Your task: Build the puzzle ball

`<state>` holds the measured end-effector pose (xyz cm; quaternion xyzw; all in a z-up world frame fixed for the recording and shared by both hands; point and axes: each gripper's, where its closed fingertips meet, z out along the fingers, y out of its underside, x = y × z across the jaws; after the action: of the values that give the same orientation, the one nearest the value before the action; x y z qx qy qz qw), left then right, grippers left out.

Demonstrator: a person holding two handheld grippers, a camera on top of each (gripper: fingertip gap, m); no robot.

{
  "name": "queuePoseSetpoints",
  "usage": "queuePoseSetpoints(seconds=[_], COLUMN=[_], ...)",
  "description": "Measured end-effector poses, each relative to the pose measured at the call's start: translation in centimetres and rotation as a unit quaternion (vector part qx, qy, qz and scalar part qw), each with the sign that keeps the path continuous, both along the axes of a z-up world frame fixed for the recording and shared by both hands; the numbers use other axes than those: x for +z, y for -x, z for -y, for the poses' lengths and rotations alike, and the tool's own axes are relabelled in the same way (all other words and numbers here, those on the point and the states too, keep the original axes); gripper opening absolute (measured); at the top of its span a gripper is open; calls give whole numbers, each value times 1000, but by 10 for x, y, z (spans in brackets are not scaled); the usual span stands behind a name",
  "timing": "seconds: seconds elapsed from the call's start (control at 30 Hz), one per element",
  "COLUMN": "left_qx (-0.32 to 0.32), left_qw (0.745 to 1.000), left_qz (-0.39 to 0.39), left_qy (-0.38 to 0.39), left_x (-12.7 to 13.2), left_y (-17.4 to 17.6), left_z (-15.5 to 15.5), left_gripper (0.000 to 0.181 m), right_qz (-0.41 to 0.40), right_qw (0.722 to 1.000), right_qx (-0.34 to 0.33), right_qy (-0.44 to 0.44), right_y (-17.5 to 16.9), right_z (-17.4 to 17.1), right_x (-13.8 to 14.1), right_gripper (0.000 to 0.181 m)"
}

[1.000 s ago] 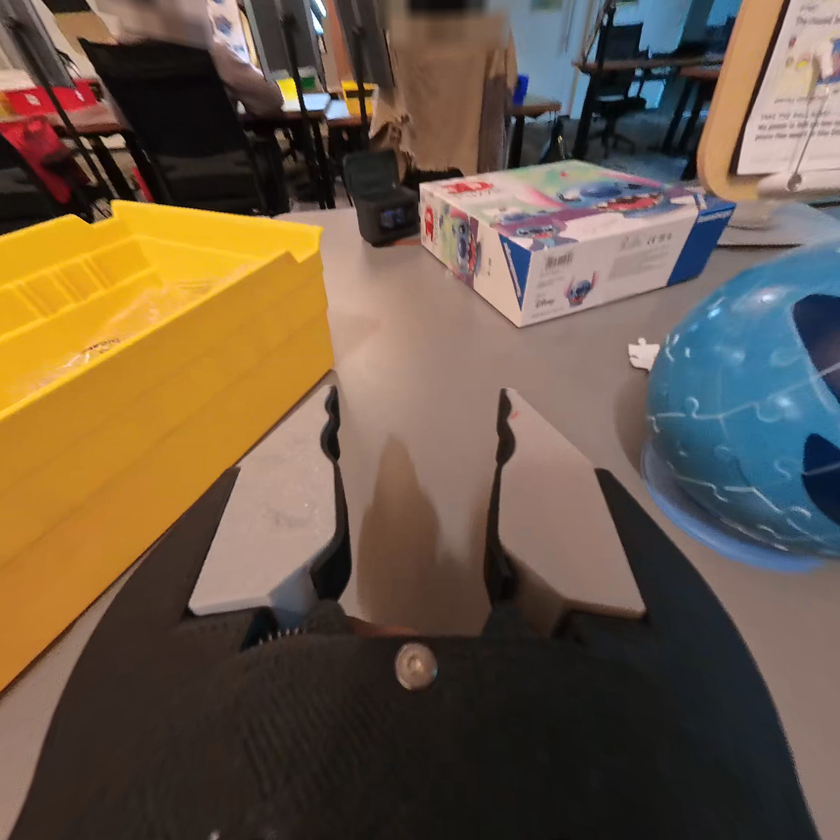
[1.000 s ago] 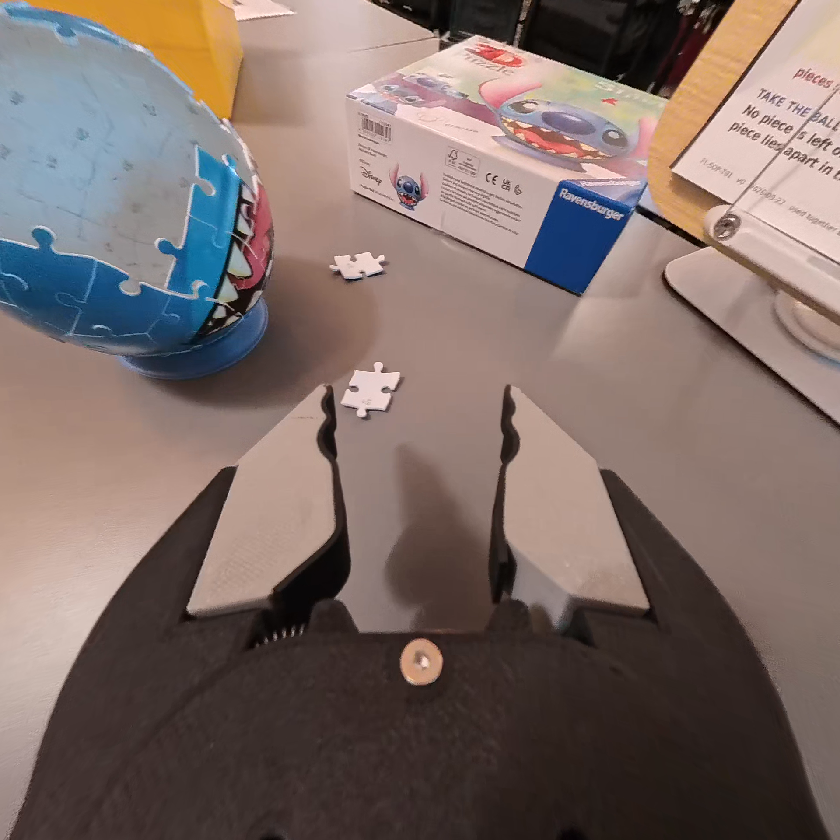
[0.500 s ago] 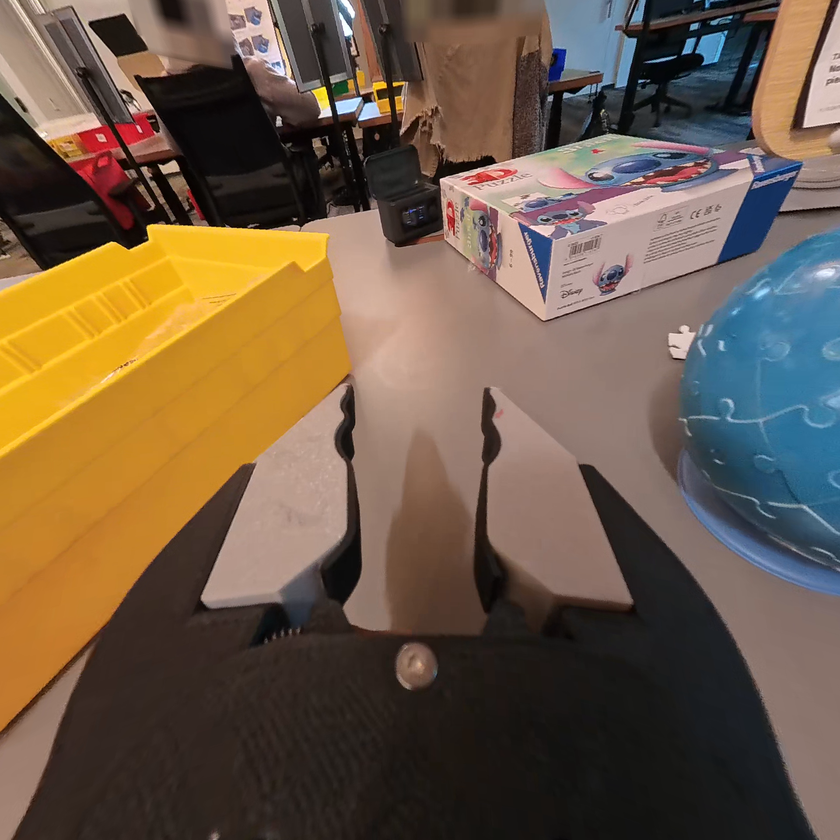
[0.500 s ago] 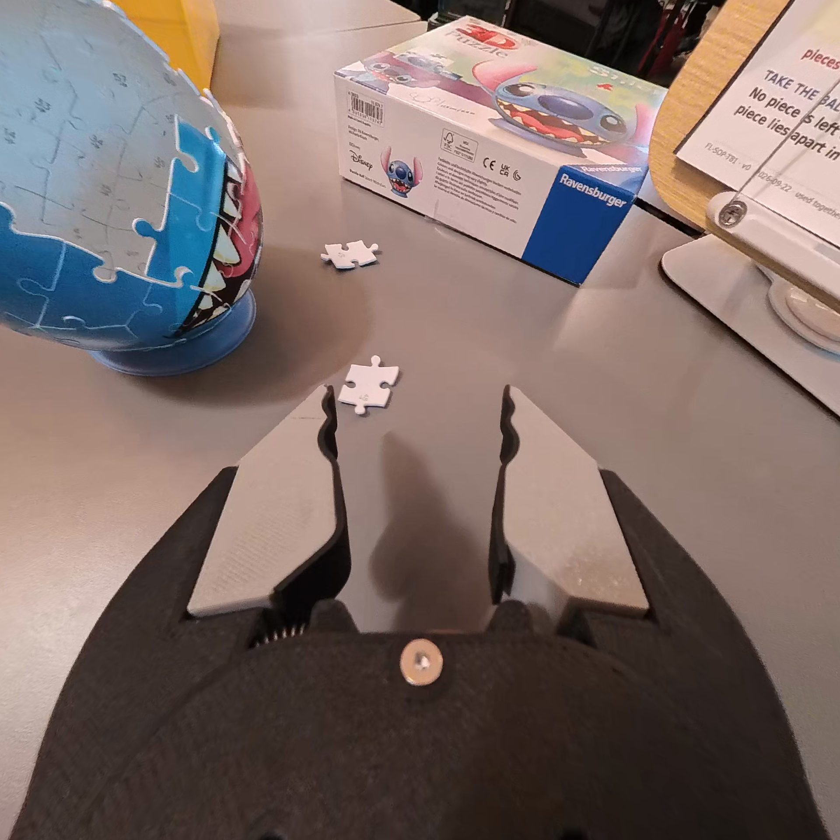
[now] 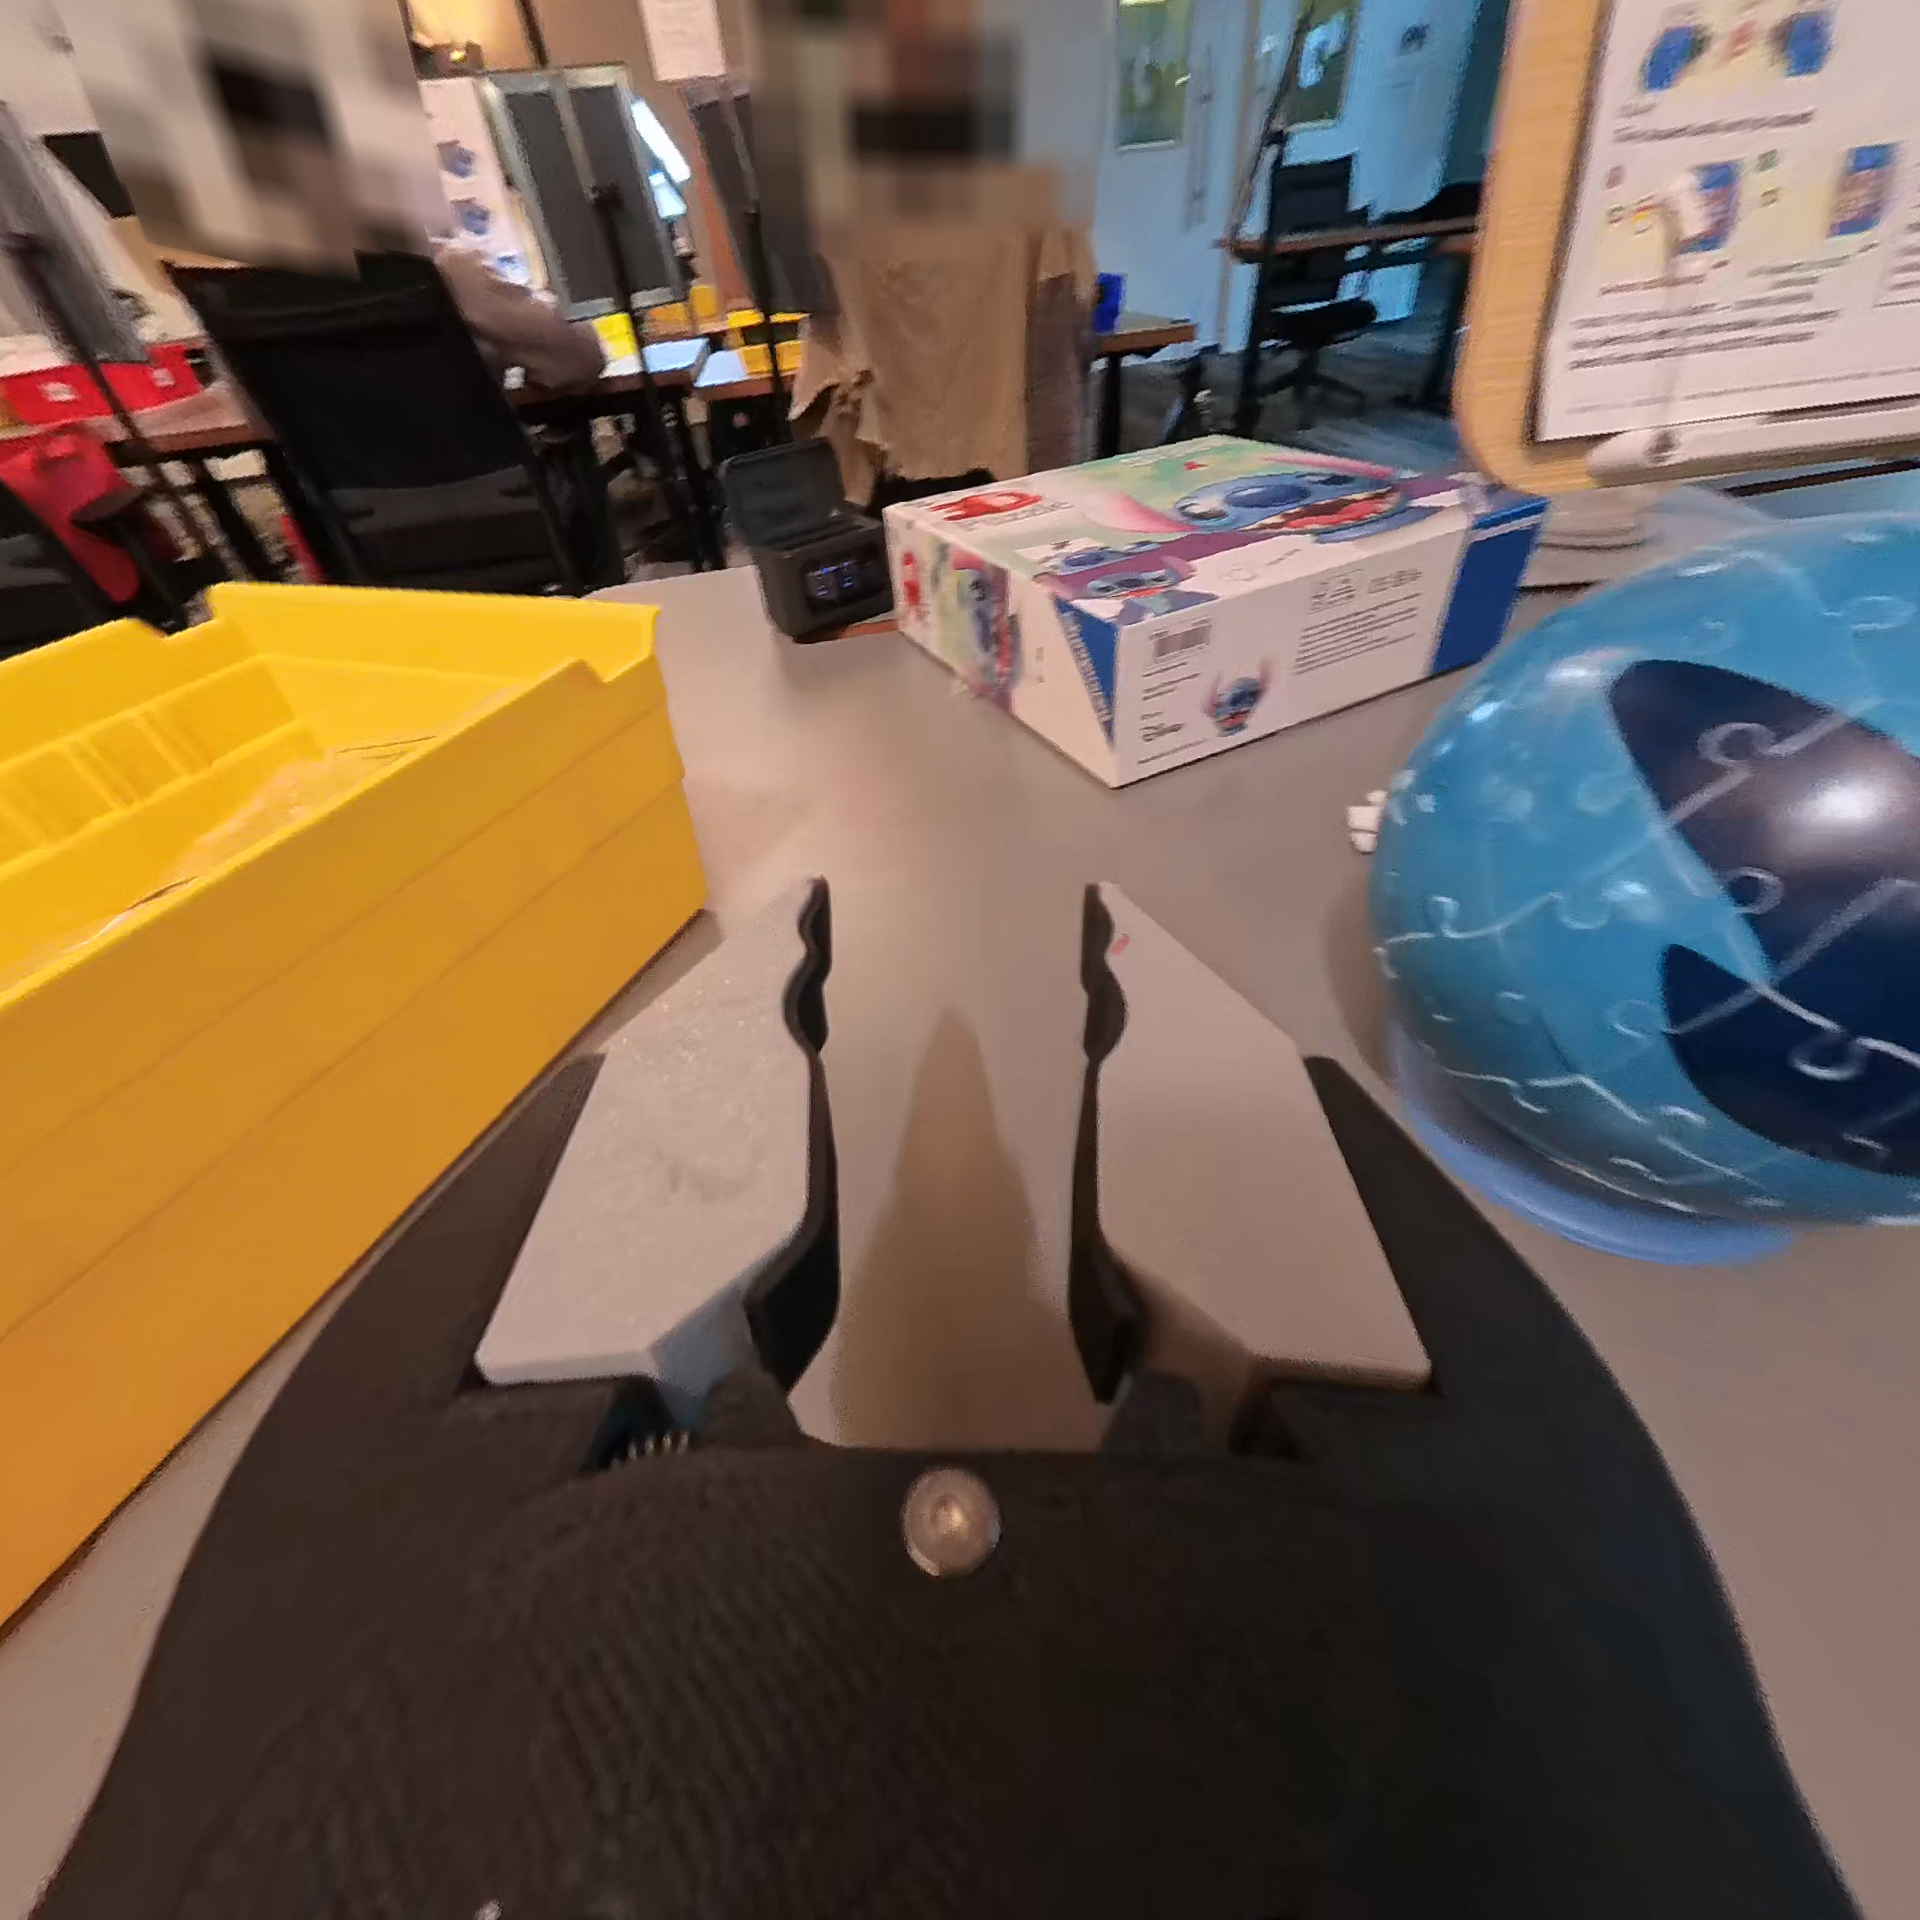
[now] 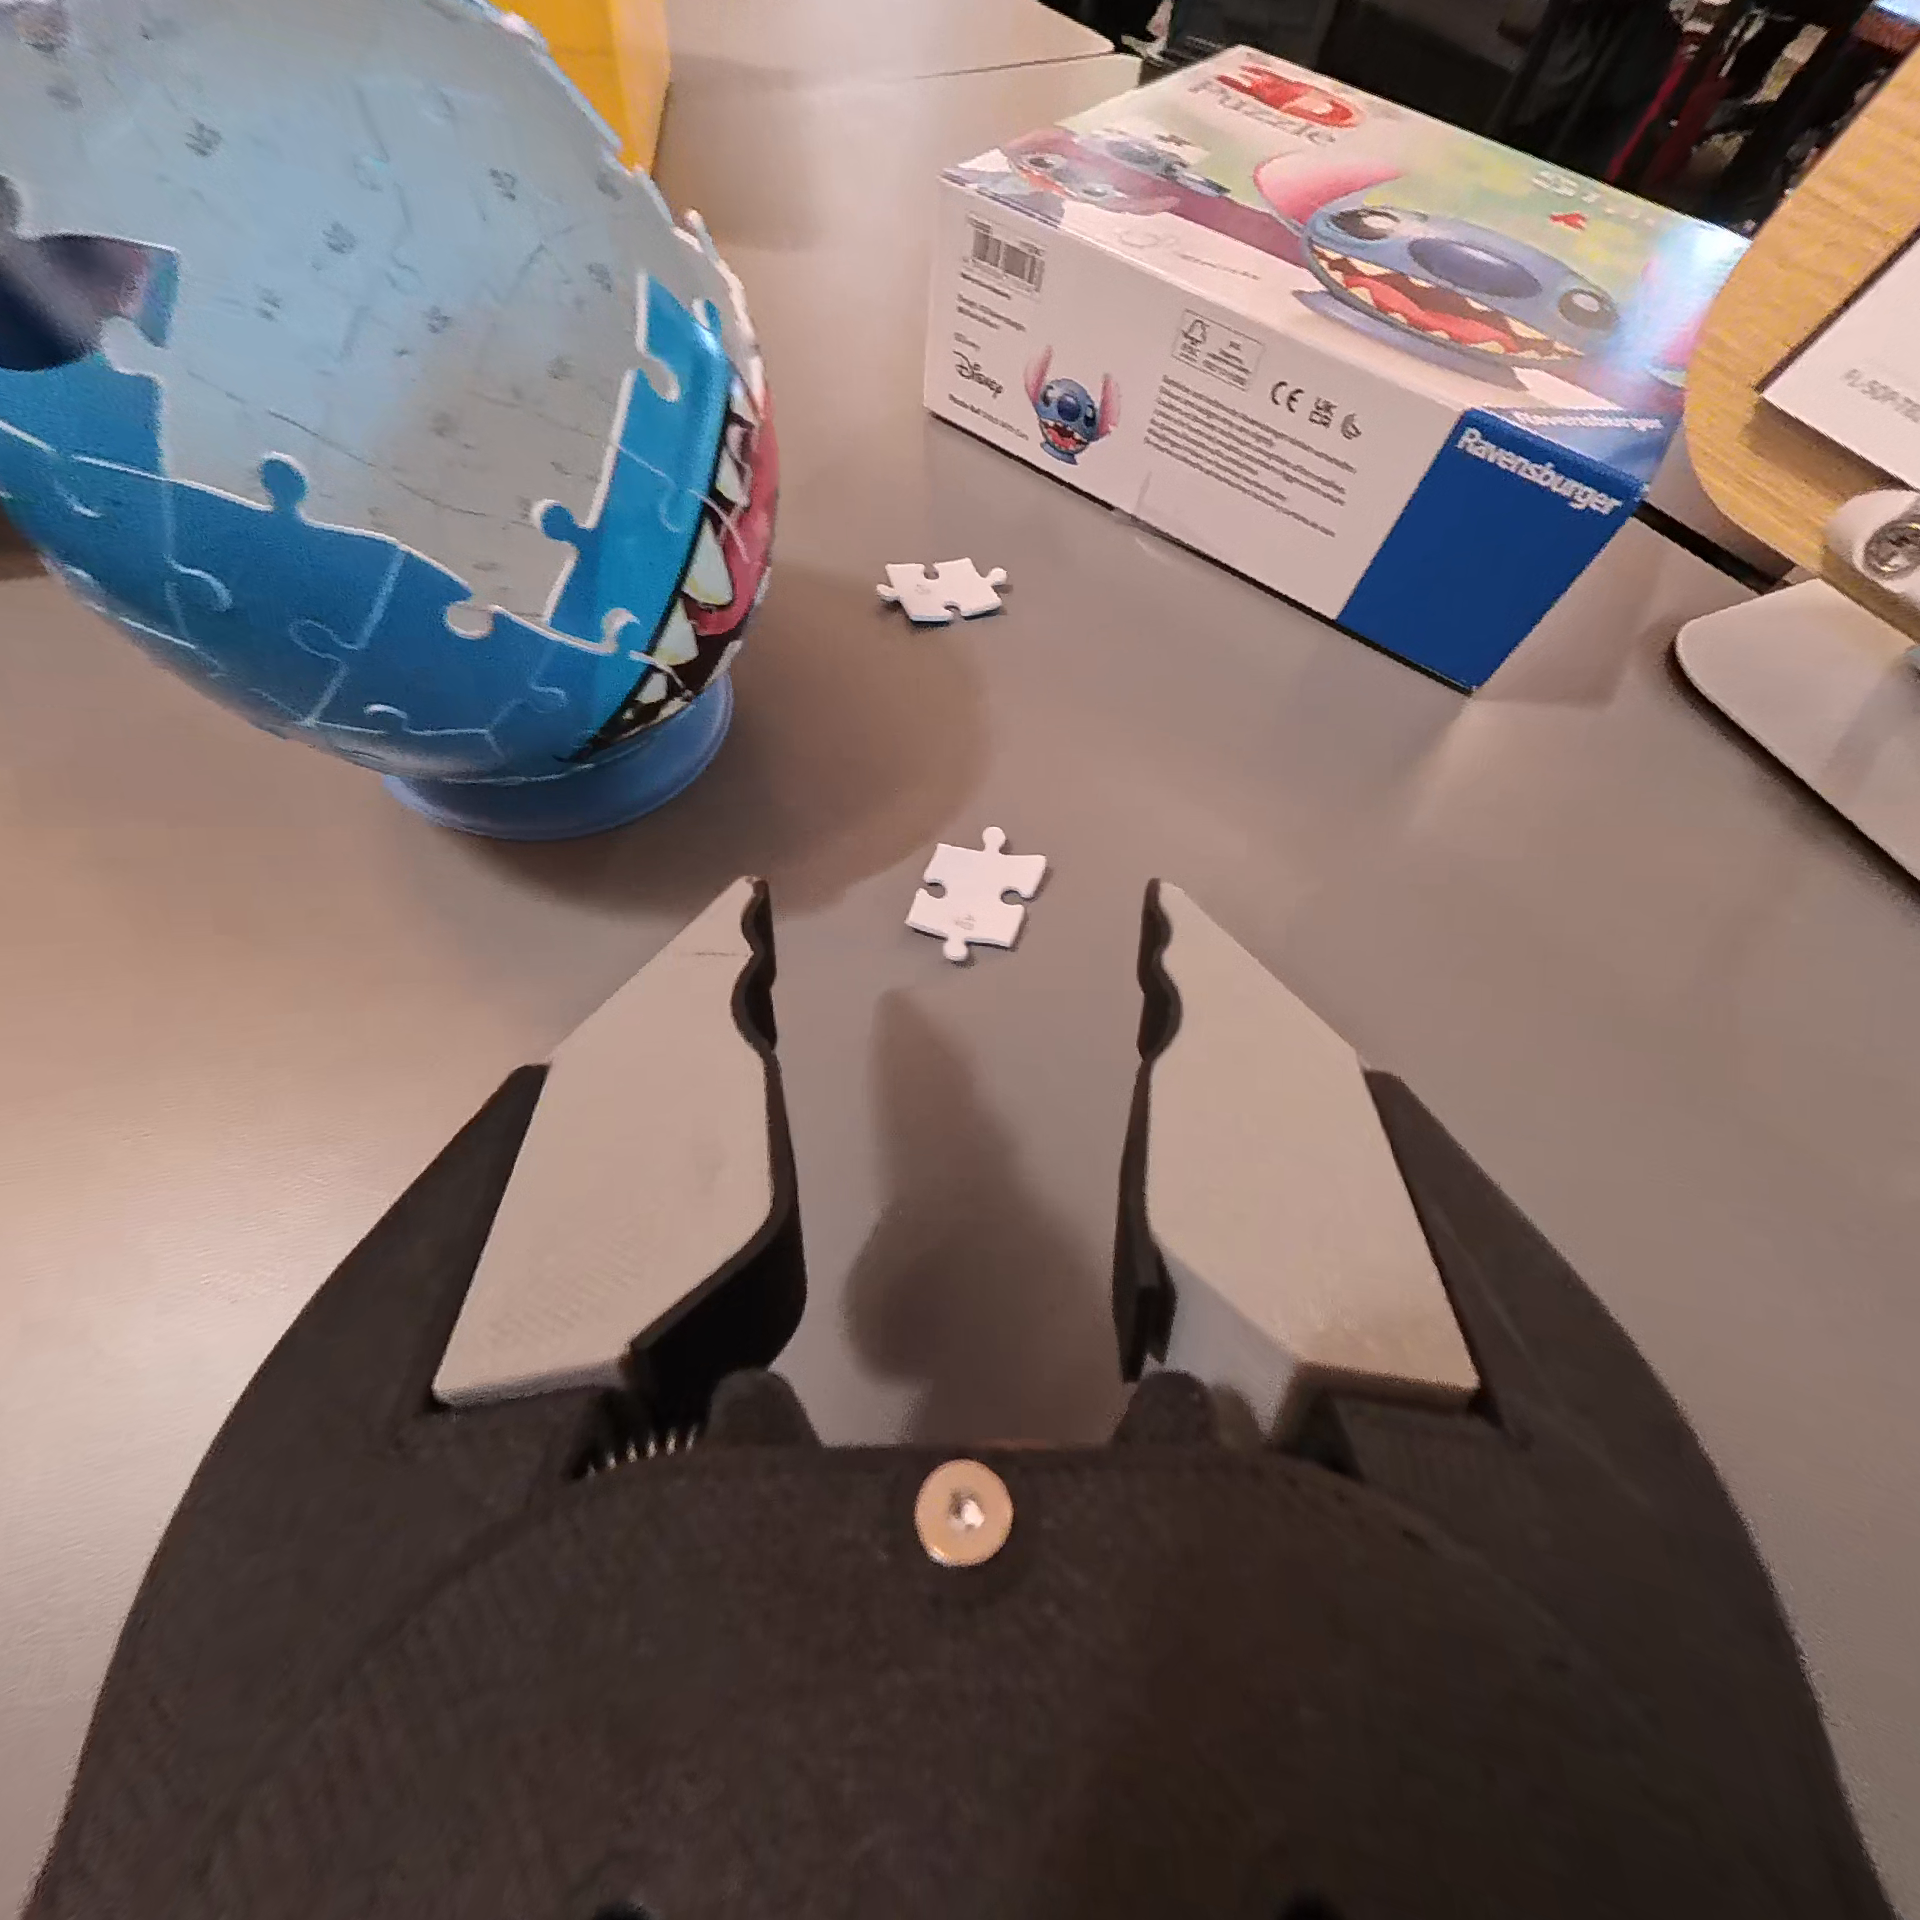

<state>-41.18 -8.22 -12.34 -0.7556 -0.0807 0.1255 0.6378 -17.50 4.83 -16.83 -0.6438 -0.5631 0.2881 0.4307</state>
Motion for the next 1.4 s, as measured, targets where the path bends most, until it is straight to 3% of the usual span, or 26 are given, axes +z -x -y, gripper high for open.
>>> queuePoseSetpoints(seconds=[0.23, 0.5, 0.63, 0.8, 1.0, 1.13, 1.4], left_qx=[-204, -349, -355, -348, -341, -361, -352], left_qw=[978, 936, 933, 934, 936, 931, 931], left_qz=[-3, -28, -40, -58, -55, -39, -78], left_qy=[-50, -45, -47, -50, -65, -32, -53], left_x=[13, 11, 11, 11, 15, 7, 12], left_y=[-70, -125, -129, -131, -129, -133, -141], left_z=[5, 12, 11, 11, 15, 10, 5], left_gripper=[38, 46, 47, 44, 40, 46, 41], right_qz=[-46, -114, -73, -15, 11, 17, 61], right_qw=[997, 978, 976, 979, 973, 951, 935], right_qx=[59, 152, 192, 194, 193, 225, 240], right_qy=[28, 85, 67, 62, 130, 211, 255], right_y=[6, 31, 53, 72, 77, 79, 89], right_z=[28, 77, 102, 108, 104, 117, 120], right_x=[18, 73, 84, 82, 79, 77, 62], right_gripper=[64, 57, 57, 52, 48, 51, 41])
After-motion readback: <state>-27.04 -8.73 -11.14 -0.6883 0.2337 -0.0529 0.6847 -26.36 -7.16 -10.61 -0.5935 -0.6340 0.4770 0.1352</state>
